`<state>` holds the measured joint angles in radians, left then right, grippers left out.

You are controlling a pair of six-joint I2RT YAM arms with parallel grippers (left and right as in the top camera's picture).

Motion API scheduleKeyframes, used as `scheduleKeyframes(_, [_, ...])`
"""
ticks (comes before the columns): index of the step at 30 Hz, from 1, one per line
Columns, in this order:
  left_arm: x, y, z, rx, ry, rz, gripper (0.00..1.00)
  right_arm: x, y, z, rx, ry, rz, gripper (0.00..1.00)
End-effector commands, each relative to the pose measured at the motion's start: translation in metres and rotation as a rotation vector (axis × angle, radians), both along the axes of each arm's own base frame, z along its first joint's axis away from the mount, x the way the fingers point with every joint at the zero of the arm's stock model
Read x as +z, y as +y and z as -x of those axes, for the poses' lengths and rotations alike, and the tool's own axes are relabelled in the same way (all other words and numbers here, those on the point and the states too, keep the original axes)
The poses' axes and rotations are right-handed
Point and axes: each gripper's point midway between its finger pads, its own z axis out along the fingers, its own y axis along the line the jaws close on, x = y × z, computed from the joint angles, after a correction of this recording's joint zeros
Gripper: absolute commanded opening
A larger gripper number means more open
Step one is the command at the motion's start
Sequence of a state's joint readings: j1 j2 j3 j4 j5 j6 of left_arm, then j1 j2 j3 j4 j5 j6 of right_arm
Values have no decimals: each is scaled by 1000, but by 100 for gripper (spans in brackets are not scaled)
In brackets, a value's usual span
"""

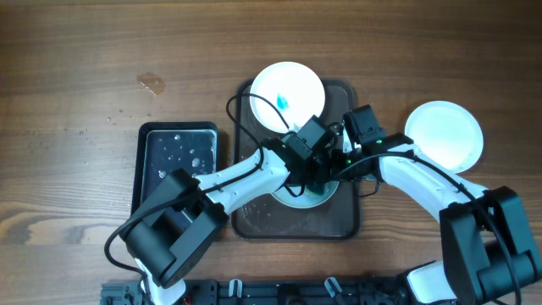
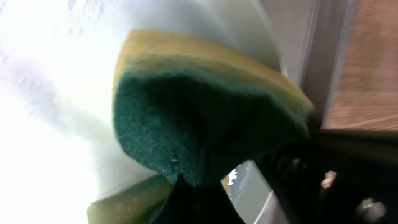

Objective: Clean dirty plates on tray and stack at the side
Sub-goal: 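Scrub the held plate with the sponge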

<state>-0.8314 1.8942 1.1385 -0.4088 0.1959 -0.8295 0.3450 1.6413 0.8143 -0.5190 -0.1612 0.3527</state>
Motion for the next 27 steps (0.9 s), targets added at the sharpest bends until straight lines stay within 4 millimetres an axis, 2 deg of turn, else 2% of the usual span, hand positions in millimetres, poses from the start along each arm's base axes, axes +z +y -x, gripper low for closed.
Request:
scheduleKeyframes(1, [-22,26,36,-6,143,-131,4,-16,2,16,61,49,39,4])
scheduleKeyframes(3, [-27,53,41,59,186,-233,4,-16,2,16,61,49,39,4])
scheduleKeyframes(5, [-24,76,37,142,194,-304,4,-16,2,16,61,48,38,4])
scheduleKeyframes(8, [-13,108,25,205,143,-405,4,-16,2,17,61,50,39,5])
scheduleKeyframes(11, [1,153,10,261,30,-585,4,-16,2,16,61,49,38,4])
scheduleKeyframes(13, [7,170,4,271,-30,-671,4,-16,2,16,58,49,38,4])
scheduleKeyframes(15, [11,175,2,272,-47,-700,4,-16,2,16,58,50,38,4])
scheduleKeyframes(19, [28,162,0,272,-31,-633,4,-16,2,17,59,50,38,4])
scheduleKeyframes(24, [79,149,1,278,-28,-392,4,-16,2,17,60,52,39,4])
scheduleKeyframes(25, [93,154,1,281,-33,-348,4,-16,2,17,60,52,39,4])
scheduleKeyframes(27, [120,180,0,334,-62,-316,4,-16,2,17,60,53,39,4])
